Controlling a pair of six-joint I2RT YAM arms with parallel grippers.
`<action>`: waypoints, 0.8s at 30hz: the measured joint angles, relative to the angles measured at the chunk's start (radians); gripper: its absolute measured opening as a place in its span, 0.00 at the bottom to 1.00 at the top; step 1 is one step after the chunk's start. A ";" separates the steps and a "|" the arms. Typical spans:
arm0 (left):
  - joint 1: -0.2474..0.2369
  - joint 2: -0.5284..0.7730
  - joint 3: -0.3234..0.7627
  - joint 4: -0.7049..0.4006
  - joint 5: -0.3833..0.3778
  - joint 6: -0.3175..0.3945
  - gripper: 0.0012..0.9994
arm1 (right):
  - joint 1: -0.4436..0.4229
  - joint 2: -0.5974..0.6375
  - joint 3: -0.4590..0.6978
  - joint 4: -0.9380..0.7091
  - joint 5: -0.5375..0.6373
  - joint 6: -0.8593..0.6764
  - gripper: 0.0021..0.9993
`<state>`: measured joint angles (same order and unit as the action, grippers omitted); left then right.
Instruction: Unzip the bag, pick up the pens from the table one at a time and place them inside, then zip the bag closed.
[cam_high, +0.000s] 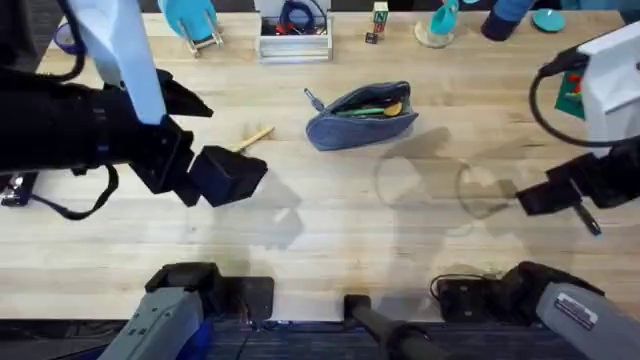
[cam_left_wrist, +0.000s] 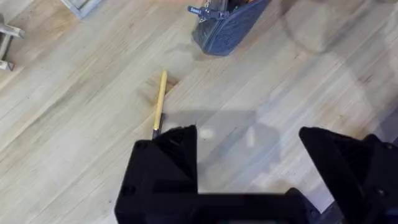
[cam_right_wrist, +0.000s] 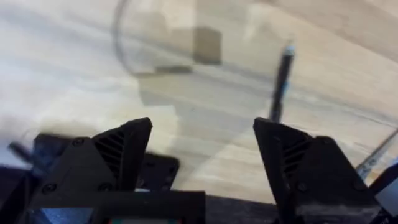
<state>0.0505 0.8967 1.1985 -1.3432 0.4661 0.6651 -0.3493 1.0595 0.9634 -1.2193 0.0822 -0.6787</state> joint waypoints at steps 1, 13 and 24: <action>0.000 0.000 0.000 0.000 0.000 0.000 0.99 | -0.017 0.000 -0.001 0.023 0.000 -0.003 1.00; 0.000 0.000 0.000 0.000 0.000 0.000 0.99 | -0.166 0.001 -0.001 0.127 -0.053 -0.015 1.00; 0.000 0.000 0.000 0.000 0.000 0.000 0.99 | -0.204 0.027 -0.025 0.127 -0.061 -0.082 1.00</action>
<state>0.0505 0.8967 1.1984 -1.3430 0.4660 0.6651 -0.5538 1.0863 0.9382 -1.0920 0.0212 -0.7604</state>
